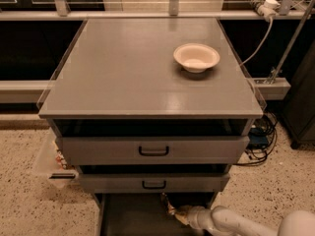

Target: Pick orange can from bottom drawer and place on counter

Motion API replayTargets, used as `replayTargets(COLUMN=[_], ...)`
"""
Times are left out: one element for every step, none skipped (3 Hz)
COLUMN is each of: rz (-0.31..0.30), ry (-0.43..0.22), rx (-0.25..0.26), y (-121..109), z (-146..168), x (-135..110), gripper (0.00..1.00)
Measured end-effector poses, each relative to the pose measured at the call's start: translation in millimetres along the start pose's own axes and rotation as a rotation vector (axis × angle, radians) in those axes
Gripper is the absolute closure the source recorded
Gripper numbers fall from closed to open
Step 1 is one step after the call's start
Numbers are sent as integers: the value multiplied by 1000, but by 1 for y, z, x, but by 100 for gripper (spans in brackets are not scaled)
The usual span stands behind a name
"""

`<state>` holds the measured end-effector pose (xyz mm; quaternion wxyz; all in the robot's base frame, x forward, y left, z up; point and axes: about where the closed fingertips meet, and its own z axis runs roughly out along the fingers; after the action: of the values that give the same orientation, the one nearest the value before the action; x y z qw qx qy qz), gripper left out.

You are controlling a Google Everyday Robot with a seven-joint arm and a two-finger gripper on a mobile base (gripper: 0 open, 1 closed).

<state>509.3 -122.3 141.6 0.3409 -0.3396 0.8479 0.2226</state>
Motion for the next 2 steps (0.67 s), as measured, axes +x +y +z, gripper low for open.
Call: replayTargets(rz=[41, 79], ry=[48, 150], rx=[-82, -213], y=[-17, -11], z=[-39, -67], x=[13, 33], gripper=[100, 100])
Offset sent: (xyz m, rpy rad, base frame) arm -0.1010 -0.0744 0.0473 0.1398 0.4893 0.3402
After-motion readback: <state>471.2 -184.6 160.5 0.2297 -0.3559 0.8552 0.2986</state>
